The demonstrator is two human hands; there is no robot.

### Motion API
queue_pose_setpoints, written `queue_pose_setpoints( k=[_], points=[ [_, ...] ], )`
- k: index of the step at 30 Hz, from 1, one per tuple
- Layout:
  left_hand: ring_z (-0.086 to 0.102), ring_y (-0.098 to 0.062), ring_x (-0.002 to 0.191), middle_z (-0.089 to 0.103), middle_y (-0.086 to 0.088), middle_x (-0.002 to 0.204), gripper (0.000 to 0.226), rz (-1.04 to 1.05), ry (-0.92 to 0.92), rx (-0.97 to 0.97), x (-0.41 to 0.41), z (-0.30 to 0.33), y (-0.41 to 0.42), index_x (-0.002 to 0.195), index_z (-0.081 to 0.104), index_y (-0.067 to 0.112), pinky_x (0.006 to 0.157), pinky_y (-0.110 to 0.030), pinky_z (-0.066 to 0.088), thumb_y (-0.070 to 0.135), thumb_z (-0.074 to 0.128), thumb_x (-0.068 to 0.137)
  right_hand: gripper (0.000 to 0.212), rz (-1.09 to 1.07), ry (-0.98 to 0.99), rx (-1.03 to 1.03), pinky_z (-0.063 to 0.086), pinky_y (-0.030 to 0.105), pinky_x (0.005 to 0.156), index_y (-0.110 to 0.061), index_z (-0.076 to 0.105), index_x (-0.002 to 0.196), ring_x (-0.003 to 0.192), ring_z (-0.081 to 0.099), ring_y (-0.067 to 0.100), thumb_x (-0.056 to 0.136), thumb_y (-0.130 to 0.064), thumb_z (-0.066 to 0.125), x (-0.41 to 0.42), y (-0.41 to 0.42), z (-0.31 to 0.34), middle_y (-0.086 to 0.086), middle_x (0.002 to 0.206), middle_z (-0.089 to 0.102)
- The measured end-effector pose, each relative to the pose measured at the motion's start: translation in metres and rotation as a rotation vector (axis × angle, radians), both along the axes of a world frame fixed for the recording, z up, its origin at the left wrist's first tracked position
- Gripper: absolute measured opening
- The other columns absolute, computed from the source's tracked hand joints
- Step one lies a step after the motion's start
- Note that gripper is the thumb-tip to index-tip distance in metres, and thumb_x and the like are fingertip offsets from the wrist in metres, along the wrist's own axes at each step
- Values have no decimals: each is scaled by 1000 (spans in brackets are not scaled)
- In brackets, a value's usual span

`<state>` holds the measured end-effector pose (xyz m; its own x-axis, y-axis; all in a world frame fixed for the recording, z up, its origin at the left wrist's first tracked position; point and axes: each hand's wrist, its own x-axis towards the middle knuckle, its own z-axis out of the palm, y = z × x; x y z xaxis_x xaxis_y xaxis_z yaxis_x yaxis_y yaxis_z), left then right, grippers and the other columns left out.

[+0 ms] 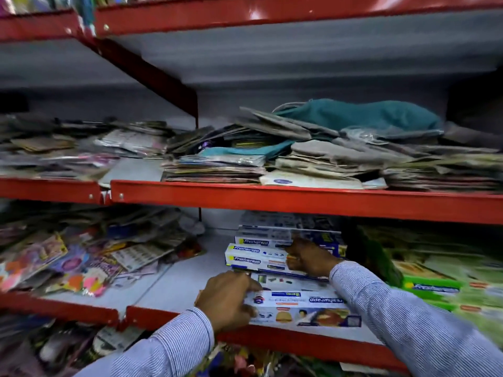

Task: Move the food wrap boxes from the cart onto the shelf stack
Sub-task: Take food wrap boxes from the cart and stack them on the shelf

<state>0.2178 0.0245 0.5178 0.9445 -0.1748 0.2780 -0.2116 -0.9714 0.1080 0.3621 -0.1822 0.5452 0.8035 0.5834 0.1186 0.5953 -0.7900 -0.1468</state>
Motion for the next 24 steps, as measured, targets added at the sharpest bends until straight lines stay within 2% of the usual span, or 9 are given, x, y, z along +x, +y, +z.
queue_pose_setpoints(
  k=[4, 8, 10, 12, 17, 19, 21, 22, 24],
  points=[
    [62, -20, 122, 69, 10, 133, 58, -5, -1, -6, 15, -7, 2, 133, 60, 36, 101, -33, 50, 46, 76, 78, 19, 3, 17, -40, 48, 38, 82, -15, 48, 80, 91, 59, 30, 91, -28, 56, 16, 0, -12, 15, 98, 53],
    [60, -19, 125, 67, 11, 135, 57, 3, -3, 4, 27, -11, 3, 134, 59, 36, 100, -33, 50, 45, 76, 79, 24, -32, -4, 44, 55, 33, 87, -12, 71, 102, 91, 66, 26, 93, -32, 61, 20, -5, -14, 9, 100, 69],
    [62, -19, 123, 68, 11, 133, 55, 6, -9, -3, 35, -9, 1, 133, 60, 36, 98, -34, 51, 44, 76, 81, 24, -38, -36, 66, 57, 34, 87, -11, 76, 94, 98, 71, 23, 91, -31, 65, 20, -6, -9, 7, 101, 77],
    [63, -20, 121, 69, 11, 132, 54, 11, -14, -7, 43, -7, -1, 132, 61, 37, 98, -35, 52, 45, 75, 82, 20, -47, -54, 75, 58, 32, 85, -12, 79, 90, 102, 72, 21, 89, -29, 68, 19, -6, -5, 6, 104, 79],
    [62, -22, 123, 67, 10, 134, 50, 23, -9, -31, 69, 0, -10, 130, 63, 37, 101, -40, 52, 43, 74, 82, 22, 25, -78, 145, 48, 32, 105, -13, 78, 105, 124, 61, 17, 92, -27, 67, 16, -17, 0, 3, 118, 75],
    [64, -24, 120, 67, 9, 133, 45, 25, -16, -52, 79, 2, -13, 128, 64, 36, 100, -41, 52, 40, 73, 84, 24, 31, -33, 145, 52, 27, 91, -14, 79, 93, 99, 68, 10, 94, -32, 63, 13, -27, 3, 5, 101, 79],
    [65, -26, 115, 66, 4, 131, 42, 22, -29, -86, 88, 0, -17, 127, 64, 33, 97, -42, 55, 36, 73, 86, 36, 20, 13, 110, 46, 30, 63, -14, 72, 76, 58, 57, 9, 95, -40, 57, 8, -35, 1, 6, 68, 71],
    [62, -27, 117, 64, 2, 132, 42, 13, -46, -85, 92, -2, -20, 128, 64, 31, 96, -42, 54, 33, 72, 87, 38, 2, 38, 90, 46, 30, 62, -15, 73, 81, 58, 58, 9, 95, -46, 55, 4, -38, -2, 5, 69, 71],
    [51, -29, 125, 60, -2, 133, 43, 0, -88, -59, 98, -10, -23, 131, 63, 26, 98, -41, 52, 28, 71, 88, 49, -22, 27, 41, 55, 34, 85, -20, 70, 119, 97, 70, 18, 92, -57, 53, -4, -43, -12, 5, 111, 76]
  ],
)
